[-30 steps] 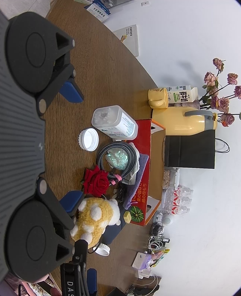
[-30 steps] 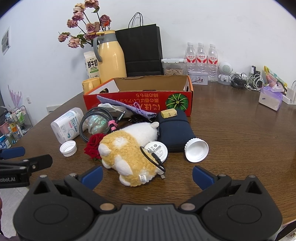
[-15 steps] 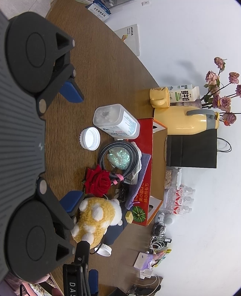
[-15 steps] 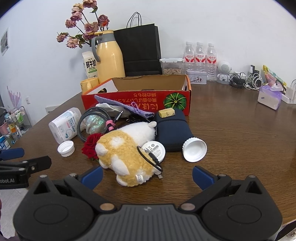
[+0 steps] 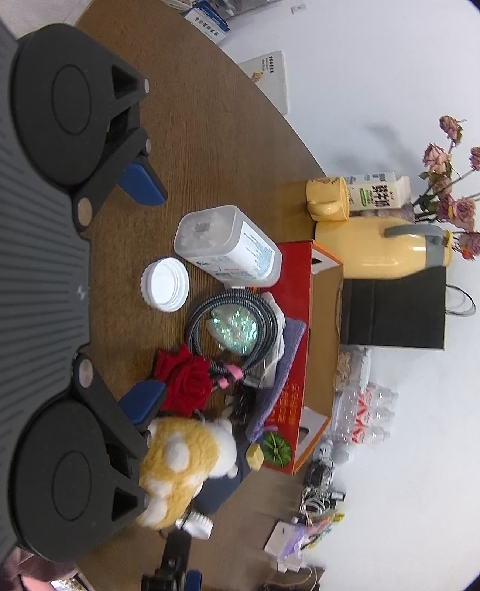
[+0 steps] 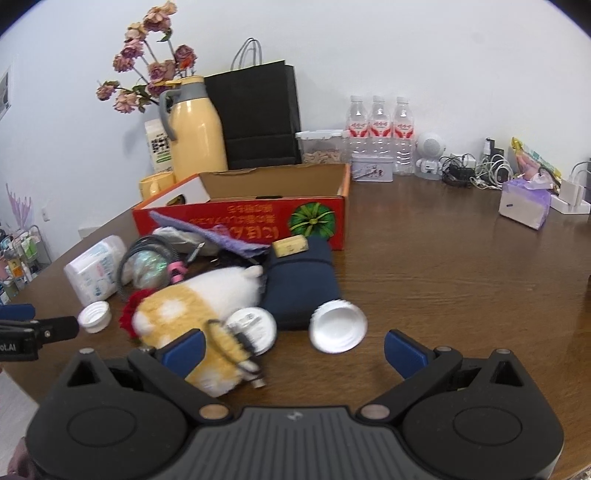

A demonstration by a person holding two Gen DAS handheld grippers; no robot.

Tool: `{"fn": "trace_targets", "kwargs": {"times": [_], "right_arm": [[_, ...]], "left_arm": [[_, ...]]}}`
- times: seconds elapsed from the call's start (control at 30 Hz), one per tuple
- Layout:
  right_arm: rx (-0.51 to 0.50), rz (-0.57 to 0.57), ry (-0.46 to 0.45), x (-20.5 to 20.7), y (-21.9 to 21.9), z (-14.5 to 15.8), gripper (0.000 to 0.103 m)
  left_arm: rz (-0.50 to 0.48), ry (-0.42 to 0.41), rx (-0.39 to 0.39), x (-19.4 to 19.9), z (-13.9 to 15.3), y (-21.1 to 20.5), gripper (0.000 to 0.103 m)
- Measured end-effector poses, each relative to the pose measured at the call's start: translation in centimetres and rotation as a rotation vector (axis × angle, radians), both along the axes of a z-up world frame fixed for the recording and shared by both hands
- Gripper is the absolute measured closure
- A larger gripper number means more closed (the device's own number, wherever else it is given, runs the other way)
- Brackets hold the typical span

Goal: Organize objects
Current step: 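Grasp the white bottle cap with the left gripper while the right gripper grasps the white cap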

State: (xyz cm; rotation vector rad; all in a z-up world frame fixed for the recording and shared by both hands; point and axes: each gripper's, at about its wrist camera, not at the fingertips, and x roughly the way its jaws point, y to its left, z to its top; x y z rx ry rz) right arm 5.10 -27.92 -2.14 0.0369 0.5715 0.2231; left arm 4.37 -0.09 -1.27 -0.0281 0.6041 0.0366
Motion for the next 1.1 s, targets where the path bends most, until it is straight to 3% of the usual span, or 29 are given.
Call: {"fn": "trace_targets", "kwargs": {"times": [0.13, 0.23, 0.4, 0.53, 0.83, 0.93, 1.0, 1.03, 1.1], "right_arm": [[-0.005, -0.026, -0.003, 1.4, -1.4, -0.5, 0.0], [-0.026, -0.036, -0.006, 2.6, -2.1, -0.9, 0.0], [-0.019, -0.015, 0.004, 3.9, -2.6, -1.6, 0.01], [-0.016, 0.007, 0.01, 4.4, -2.7, -2.0, 0.016], [-0.02, 0.05, 0.008, 3.4, -4.3, -2.1, 0.016], [-0.016, 0.063, -0.021, 3.3, -4.2, -1.8, 0.017], [-0.03, 0.084, -0.043, 3.3, -3.7, -1.6, 0.022], [-0.038, 0.094, -0.054, 3.3, -3.4, -1.5, 0.026], [-0.053, 0.119, -0.08, 3.3, -2.7, -1.4, 0.029]], "left_arm": [[0.042, 0.012, 0.004, 1.5, -0.6, 0.3, 0.0], [0.065, 0.026, 0.01, 2.5, -1.1, 0.4, 0.008], [0.078, 0.064, 0.011, 3.8, -2.1, 0.4, 0.022], [0.085, 0.082, 0.01, 4.2, -2.6, 0.3, 0.022], [0.078, 0.09, 0.005, 4.4, -2.7, -0.1, 0.023], [0.075, 0.084, 0.007, 4.5, -2.7, -0.3, 0.034], [0.065, 0.076, 0.003, 4.4, -2.6, -0.4, 0.054], [0.06, 0.073, -0.002, 4.4, -2.6, -0.4, 0.059], [0.048, 0.068, -0.011, 4.3, -2.5, -0.4, 0.061]]}}
